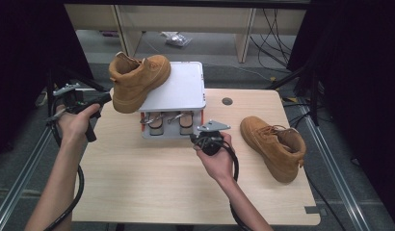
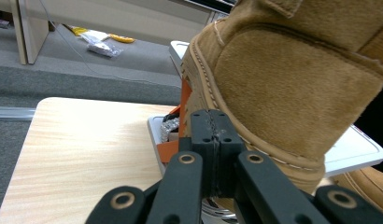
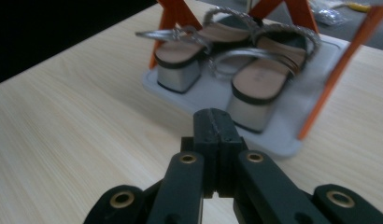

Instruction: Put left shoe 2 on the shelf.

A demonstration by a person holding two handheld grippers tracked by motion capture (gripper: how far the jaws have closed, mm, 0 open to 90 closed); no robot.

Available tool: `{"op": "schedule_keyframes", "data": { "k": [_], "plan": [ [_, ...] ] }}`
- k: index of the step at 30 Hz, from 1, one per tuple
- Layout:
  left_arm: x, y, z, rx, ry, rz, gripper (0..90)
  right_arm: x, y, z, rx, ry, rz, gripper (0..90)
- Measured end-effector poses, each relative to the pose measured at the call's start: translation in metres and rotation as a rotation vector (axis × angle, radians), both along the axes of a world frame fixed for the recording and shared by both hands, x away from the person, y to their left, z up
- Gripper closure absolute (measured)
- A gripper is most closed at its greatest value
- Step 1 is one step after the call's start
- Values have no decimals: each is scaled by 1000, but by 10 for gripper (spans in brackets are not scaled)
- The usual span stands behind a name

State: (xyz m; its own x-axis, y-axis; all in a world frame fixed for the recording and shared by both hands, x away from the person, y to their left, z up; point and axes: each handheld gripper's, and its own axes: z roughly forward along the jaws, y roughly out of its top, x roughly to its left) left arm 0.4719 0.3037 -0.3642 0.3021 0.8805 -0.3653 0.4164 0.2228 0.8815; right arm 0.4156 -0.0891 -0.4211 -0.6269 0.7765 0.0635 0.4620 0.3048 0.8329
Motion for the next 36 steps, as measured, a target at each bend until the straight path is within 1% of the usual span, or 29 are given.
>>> {"op": "schedule_keyframes", "data": {
  "k": [1, 3, 4, 5, 6, 7, 8, 10, 11, 13, 14, 15, 16, 17, 18, 19, 20, 21, 22, 23, 26, 29, 30, 31, 32, 33, 34, 35, 36],
  "plan": [
    [0, 0, 0, -1, 0, 1, 892, 1, 6, 1, 22, 13, 0, 900],
    [1, 0, -1, 3, 2, 1, 892, 6, 15, 4, 32, 5, 10, 900],
    [2, 0, -1, 0, -1, -1, 891, 9, 18, 6, 25, 7, 19, 900],
    [2, 0, 0, -2, -7, 0, 892, 12, 21, 7, 19, -9, 32, 900],
    [2, -1, 0, 5, -8, -2, 891, 12, 26, 9, 40, -2, 27, 900],
    [2, -2, 1, 16, -10, -5, 891, 14, 29, 12, 32, -5, 30, 900],
    [2, -2, 1, 22, -11, -5, 891, 17, 31, 13, 30, -19, 37, 900],
    [2, -2, 1, 21, -11, -6, 891, 19, 38, 17, 54, -14, 31, 900],
    [2, -2, 1, 20, -12, -5, 891, 21, 38, 18, 39, -24, 41, 900],
    [2, -2, 1, 17, -12, -6, 892, 23, 43, 21, 41, -24, 44, 900],
    [2, -2, 0, 14, -12, -6, 891, 25, 45, 21, 40, -31, 50, 900],
    [2, -2, 0, 18, -13, -6, 891, 25, 48, 22, 50, -16, 46, 900],
    [2, -2, 1, 21, -16, -8, 891, 26, 50, 23, 48, -26, 49, 900],
    [1, -2, 1, 22, -18, -11, 892, 27, 53, 24, 54, -19, 48, 900],
    [1, -2, 1, 26, -19, -13, 892, 30, 55, 25, 58, -30, 52, 900],
    [1, -2, 1, 29, -19, -15, 892, 30, 59, 27, 81, -18, 49, 900],
    [1, -2, 1, 29, -18, -16, 891, 32, 62, 27, 88, -31, 48, 900],
    [1, -2, 1, 29, -18, -17, 892, 33, 65, 28, 96, -26, 53, 900],
    [1, -2, 1, 31, -17, -17, 892, 34, 68, 29, 93, -36, 51, 900],
    [1, -2, 1, 36, -18, -16, 892, 35, 71, 31, 87, -26, 63, 900],
    [0, -3, 1, 45, -20, -17, 892, 37, 81, 34, 100, -30, 71, 900],
    [0, -3, 1, 44, -18, -21, 892, 40, 91, 37, 98, -45, 86, 900],
    [0, -3, 1, 46, -18, -22, 892, 41, 94, 38, 97, -40, 85, 900],
    [0, -3, 1, 47, -17, -23, 892, 42, 99, 37, 107, -48, 79, 900],
    [-1, -2, 1, 43, -17, -19, 892, 43, 102, 38, 98, -37, 92, 900],
    [-1, -3, 1, 56, -11, -14, 891, 44, 104, 39, 96, -35, 89, 900],
    [-1, -3, 0, 82, -4, -9, 890, 45, 107, 39, 92, -39, 91, 900],
    [-1, -3, -1, 86, 4, -9, 890, 47, 110, 39, 100, -38, 96, 900],
    [-1, -4, -3, 76, 3, -11, 890, 48, 112, 40, 95, -37, 93, 900]
  ]
}}
